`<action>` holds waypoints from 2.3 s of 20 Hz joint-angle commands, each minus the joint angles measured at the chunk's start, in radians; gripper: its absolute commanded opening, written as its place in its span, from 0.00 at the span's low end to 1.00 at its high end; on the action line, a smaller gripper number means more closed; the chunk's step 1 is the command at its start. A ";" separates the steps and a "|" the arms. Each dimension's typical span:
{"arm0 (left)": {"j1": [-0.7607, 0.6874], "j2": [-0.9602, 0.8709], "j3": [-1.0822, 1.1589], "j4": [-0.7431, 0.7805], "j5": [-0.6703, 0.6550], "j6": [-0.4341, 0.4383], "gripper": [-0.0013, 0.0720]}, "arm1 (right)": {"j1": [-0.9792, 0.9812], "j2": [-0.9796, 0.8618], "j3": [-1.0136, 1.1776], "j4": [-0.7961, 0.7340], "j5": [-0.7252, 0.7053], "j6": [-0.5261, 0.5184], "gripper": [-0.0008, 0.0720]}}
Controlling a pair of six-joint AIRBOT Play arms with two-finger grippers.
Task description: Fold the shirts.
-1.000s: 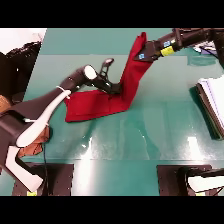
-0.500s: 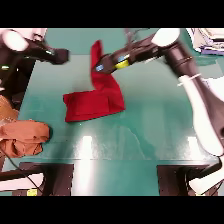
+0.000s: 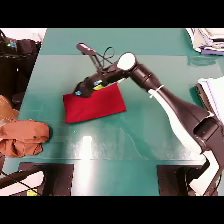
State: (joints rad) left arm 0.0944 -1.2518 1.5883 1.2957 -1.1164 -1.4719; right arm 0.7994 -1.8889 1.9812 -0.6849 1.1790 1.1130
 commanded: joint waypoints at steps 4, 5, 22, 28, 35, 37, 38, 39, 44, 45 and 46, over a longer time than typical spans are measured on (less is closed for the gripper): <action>0.008 0.006 0.000 0.000 -0.046 0.008 0.05 | -0.309 0.082 -0.187 -0.318 0.140 0.211 0.64; 0.008 0.006 0.000 -0.001 -0.045 0.011 0.05 | -0.363 0.081 -0.229 -0.299 0.151 0.217 0.82; 0.007 -0.004 -0.008 -0.052 -0.055 0.014 0.05 | -0.201 -0.236 -0.108 0.047 0.097 0.240 0.62; -0.013 -0.004 -0.008 -0.103 -0.089 0.014 0.05 | -0.232 -0.197 -0.091 0.036 0.061 0.222 0.04; -0.279 -0.004 -0.008 -0.100 -0.076 0.037 0.05 | -0.588 0.030 -0.094 -0.130 0.110 0.279 0.04; -0.348 -0.004 -0.008 -0.100 -0.043 0.036 0.05 | -0.726 0.099 -0.093 -0.174 0.124 0.283 0.04; -0.378 -0.004 -0.008 -0.100 -0.025 0.036 0.05 | -0.789 0.125 -0.093 -0.183 0.126 0.283 0.04; -0.404 -0.004 -0.008 -0.100 -0.008 0.036 0.05 | -0.852 0.146 -0.093 -0.181 0.125 0.283 0.04; -0.513 -0.004 -0.008 -0.100 0.013 0.032 0.05 | -1.138 0.180 -0.093 -0.180 0.122 0.283 0.04; -0.529 -0.004 -0.008 -0.100 0.013 0.032 0.05 | -1.178 0.178 -0.093 -0.180 0.114 0.282 0.04; -0.541 -0.004 -0.008 -0.100 0.013 0.032 0.05 | -1.215 0.178 -0.093 -0.180 0.096 0.282 0.04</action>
State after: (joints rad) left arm -0.3962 -1.2556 1.5806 1.1957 -1.1141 -1.4380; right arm -0.2867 -1.7222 1.8866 -0.8593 1.2995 1.3945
